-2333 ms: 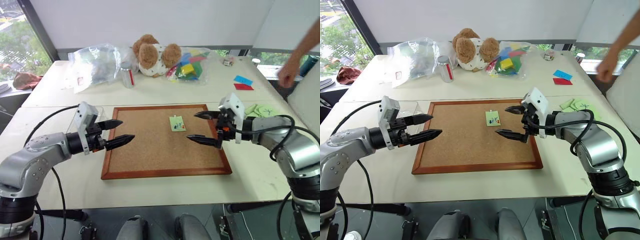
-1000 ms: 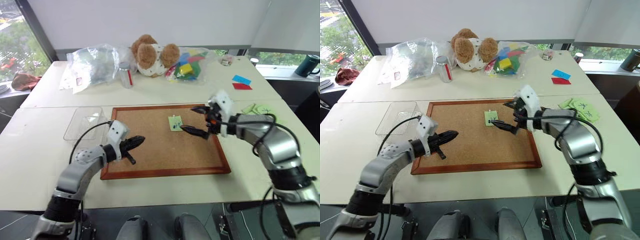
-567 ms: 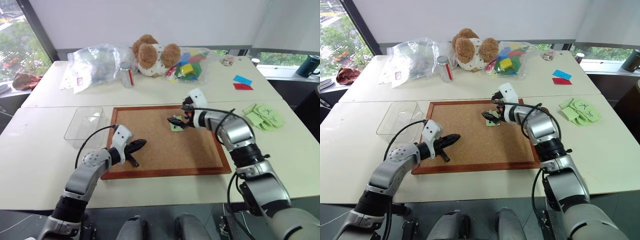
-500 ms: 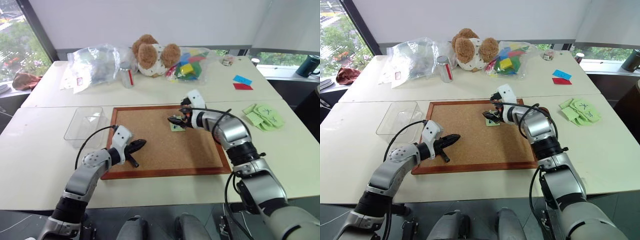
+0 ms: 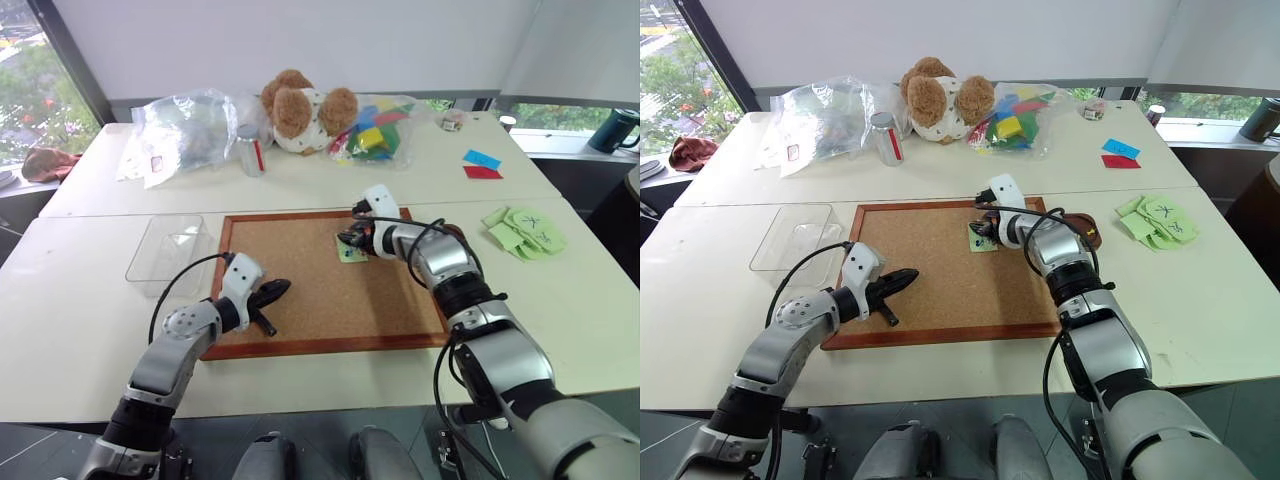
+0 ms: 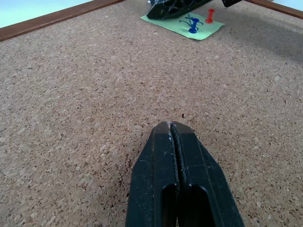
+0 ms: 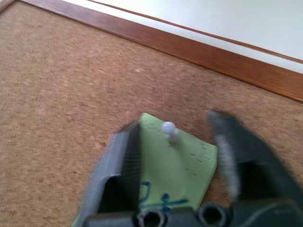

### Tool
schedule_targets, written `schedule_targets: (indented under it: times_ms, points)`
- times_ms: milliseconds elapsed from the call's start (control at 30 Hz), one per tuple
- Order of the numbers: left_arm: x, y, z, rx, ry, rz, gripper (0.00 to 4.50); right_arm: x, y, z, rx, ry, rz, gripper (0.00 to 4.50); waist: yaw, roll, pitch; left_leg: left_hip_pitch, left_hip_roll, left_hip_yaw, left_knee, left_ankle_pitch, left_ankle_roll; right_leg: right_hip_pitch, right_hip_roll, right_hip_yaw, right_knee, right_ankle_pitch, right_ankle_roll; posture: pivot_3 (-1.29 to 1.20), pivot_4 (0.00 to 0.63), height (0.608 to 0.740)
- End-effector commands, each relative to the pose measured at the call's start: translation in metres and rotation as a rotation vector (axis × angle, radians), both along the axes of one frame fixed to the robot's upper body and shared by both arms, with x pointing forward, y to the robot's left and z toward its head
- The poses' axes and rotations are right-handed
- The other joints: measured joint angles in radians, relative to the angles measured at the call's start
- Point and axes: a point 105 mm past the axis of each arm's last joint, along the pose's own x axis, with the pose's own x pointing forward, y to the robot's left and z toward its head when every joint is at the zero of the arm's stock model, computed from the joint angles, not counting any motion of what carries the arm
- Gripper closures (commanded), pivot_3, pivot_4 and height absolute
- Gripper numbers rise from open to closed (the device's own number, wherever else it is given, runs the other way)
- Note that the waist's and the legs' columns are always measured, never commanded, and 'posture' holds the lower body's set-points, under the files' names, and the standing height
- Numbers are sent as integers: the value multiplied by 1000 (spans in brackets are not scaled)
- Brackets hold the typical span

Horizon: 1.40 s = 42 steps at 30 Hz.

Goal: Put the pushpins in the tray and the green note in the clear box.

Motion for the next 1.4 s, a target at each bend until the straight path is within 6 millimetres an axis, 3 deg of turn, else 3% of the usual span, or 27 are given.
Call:
schedule_targets:
  times_ms: [33, 267, 467, 533, 633, 767, 900, 1200, 1300, 1400]
  points:
    - [-2, 7, -14, 24, 46, 34, 4500, 4, 3, 19, 11, -60, 14, 4488, 0, 0, 0, 0, 0, 0, 0, 0, 0, 0, 0, 0, 0, 0, 0, 0, 150, 740]
    - [-5, 9, -24, 39, 85, 37, 4500, 2, -4, 46, 50, -119, 16, 4488, 1, 0, 0, 0, 0, 0, -1, 0, 0, 0, 0, 0, 0, 0, 0, 0, 150, 740]
    - [-10, 6, -33, 47, 128, 21, 4500, -6, -21, 79, 94, -181, -28, 4488, 2, 1, -1, 0, 0, 0, -1, 0, 0, 0, 0, 0, 0, 0, 0, 0, 150, 740]
    - [-11, 6, -36, 51, 139, 15, 4500, -8, -42, 95, 118, -210, -95, 4488, 3, 2, -1, 0, 0, 0, -1, 0, 1, 0, 0, 0, -1, 0, 0, 0, 150, 740]
    - [-12, 5, -37, 47, 144, 15, 4500, -12, -74, 102, 123, -227, -187, 4488, 4, 2, -2, 0, 0, 0, -1, -1, 1, 0, 0, 0, -1, 0, 0, 0, 150, 740]
    - [-13, 5, -36, 43, 144, 12, 4500, -15, -116, 90, 94, -203, -304, 4488, 3, 2, -2, 0, 0, 0, -2, -1, 1, 0, 0, 0, -2, 0, 0, 0, 150, 740]
    - [-13, 4, -37, 43, 147, 5, 4500, -17, -144, 69, 51, -162, -359, 4488, 2, 4, -2, 0, 0, 0, -2, -1, 1, 0, 0, 0, -1, 0, 0, 0, 150, 740]
    - [-12, 5, -37, 44, 147, 6, 4500, -16, -161, 27, 49, -58, -405, 4488, 3, 4, -3, 1, 0, 1, -2, -1, 1, 1, 0, 0, -2, 0, 0, 0, 150, 740]
    - [-13, 6, -37, 44, 148, 10, 4500, -15, -164, 20, 42, -45, -409, 3587, 2, 4, -3, 1, 0, 1, -2, -1, 1, 1, 0, 0, -2, 0, 0, 0, 150, 740]
    - [-14, 6, -37, 42, 149, 13, 4500, -16, -164, 19, 37, -38, -405, 2130, 2, 4, -3, 1, 0, 1, -2, -1, 1, 1, 0, 0, -1, 0, 0, 0, 150, 740]
